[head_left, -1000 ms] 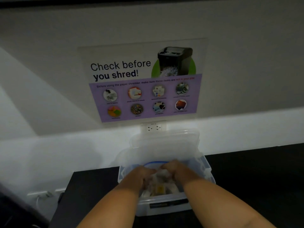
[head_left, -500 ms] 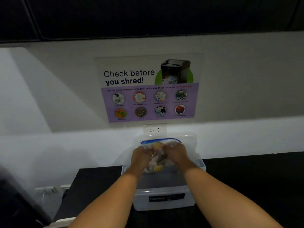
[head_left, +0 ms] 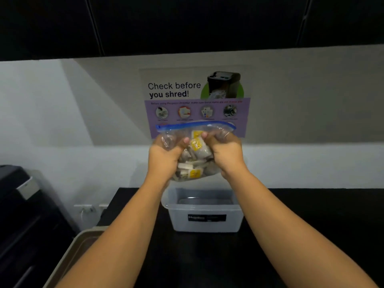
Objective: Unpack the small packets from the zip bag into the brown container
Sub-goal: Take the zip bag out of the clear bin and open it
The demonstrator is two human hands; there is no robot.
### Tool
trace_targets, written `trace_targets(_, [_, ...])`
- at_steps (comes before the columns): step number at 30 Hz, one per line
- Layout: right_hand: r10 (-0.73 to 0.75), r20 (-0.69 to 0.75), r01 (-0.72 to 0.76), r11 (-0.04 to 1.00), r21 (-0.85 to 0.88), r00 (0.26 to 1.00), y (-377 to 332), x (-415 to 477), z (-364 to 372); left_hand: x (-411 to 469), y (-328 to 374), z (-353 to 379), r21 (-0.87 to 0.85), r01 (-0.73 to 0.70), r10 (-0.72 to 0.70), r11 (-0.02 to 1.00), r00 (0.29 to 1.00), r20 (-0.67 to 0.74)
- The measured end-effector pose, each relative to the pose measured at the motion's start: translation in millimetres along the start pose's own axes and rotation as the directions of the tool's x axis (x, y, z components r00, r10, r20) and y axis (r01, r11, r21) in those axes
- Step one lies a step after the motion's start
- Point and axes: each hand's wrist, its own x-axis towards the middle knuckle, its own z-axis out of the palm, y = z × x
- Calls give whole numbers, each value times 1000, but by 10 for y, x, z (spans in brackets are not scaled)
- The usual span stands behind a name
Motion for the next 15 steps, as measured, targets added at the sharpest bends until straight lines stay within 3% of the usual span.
trace_targets(5, [-2, 36, 0, 999, 49, 999, -64, -522, -66, -471, 74, -224, -149, -14, 16, 989, 1000, 11])
trace_targets(9, [84, 62, -92, 986, 142, 995, 176, -915, -102, -883, -76, -393, -152, 98, -104, 984, 994, -28])
trace_targets(15, [282, 44, -285, 953, 102, 958, 754, -1451, -266, -1378, -588, -733, -116, 328, -330, 938, 944, 0])
